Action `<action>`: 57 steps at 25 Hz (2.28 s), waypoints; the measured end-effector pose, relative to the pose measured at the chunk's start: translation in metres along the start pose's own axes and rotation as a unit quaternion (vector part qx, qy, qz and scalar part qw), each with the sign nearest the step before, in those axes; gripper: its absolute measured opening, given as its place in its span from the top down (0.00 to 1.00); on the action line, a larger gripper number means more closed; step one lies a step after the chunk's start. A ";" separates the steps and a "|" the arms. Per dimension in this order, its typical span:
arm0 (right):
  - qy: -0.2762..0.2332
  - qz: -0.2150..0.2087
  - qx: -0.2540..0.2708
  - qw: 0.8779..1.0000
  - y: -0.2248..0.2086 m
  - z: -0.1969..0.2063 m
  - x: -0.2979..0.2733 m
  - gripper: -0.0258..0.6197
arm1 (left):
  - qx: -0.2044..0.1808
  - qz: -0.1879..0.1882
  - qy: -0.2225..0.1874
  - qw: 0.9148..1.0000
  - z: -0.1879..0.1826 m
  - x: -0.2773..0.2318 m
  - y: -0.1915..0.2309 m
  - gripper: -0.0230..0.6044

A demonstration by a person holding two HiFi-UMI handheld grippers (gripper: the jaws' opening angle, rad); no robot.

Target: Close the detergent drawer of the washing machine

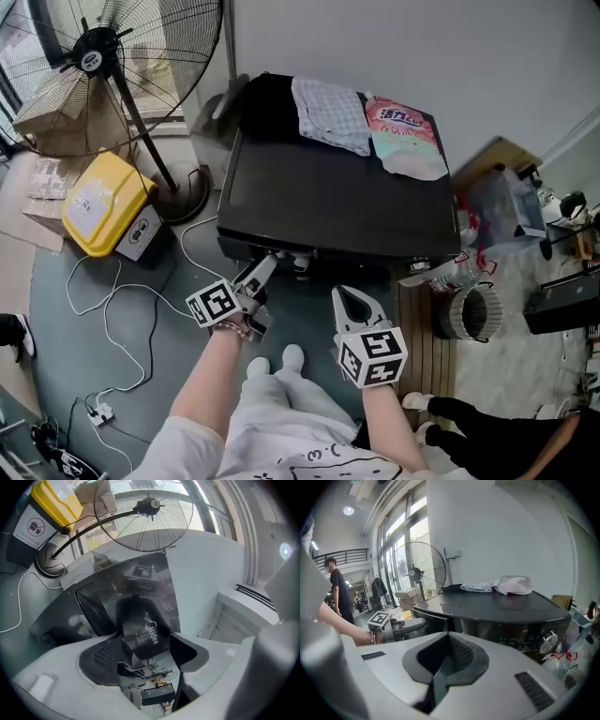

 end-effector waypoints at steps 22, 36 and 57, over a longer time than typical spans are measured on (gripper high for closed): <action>0.009 0.015 -0.015 1.000 0.001 0.001 -0.012 0.97 | -0.002 -0.013 0.025 1.000 -0.014 -0.013 0.005 0.44; 0.007 0.036 -0.014 0.999 0.006 -0.003 -0.006 0.97 | -0.007 -0.023 0.053 0.998 -0.023 -0.016 0.008 0.43; -0.041 0.067 -0.011 0.997 0.048 -0.004 0.045 0.97 | -0.169 -0.062 0.089 0.980 -0.015 0.029 -0.051 0.43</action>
Point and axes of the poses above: the fingertips, and each gripper's own axes: x backward along the fingers, y to its left, z out of its underside, the point moved 6 cm from there along x, backward along the fingers, and after that the axes turned 8 degrees about y, right-handed, at the moved point
